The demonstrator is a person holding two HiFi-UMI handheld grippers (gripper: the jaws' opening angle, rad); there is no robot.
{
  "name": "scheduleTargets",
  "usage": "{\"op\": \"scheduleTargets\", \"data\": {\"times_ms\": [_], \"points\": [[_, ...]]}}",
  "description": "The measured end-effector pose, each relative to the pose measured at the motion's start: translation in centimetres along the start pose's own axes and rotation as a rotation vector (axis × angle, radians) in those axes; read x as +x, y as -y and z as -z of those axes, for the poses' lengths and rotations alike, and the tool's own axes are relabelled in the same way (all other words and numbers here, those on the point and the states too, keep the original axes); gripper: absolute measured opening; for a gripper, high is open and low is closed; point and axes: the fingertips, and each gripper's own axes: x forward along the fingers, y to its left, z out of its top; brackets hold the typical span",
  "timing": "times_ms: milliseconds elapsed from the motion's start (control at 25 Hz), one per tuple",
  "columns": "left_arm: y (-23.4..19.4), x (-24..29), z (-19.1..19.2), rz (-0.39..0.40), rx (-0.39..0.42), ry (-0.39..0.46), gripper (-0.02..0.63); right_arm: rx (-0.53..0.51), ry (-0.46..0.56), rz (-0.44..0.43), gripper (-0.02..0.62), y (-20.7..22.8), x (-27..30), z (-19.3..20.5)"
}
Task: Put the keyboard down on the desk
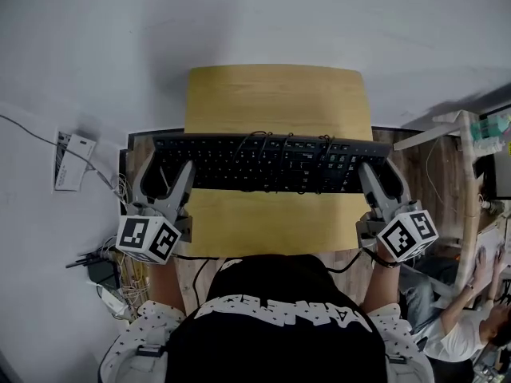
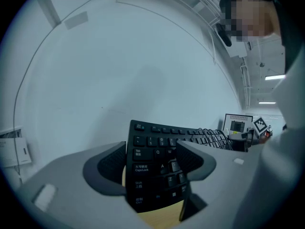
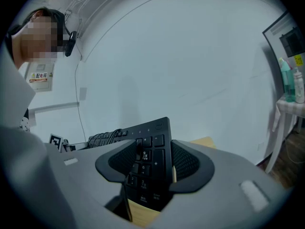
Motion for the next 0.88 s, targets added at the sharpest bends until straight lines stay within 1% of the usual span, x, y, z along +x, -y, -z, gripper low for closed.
{"op": "scheduleTargets", "data": {"times_ms": [200,640,880], "points": [[-0.4,0.2,1.2,-0.02,-0.004,-0.03,0.308,0.011,-0.03,-0.008,0.242,0.7,1.0,0.9],[-1.5,0.6,4.2,-0.027,-0.021,-0.1,0.308,0.034,-0.093,0.008,0.245,1.7,2.6,3.3],[-0.7,1.6,6.9,-0.032,-0.029,-0.158,0.308,0.056,-0.125,0.015,0.245,4.2,2.8,5.4]]}}
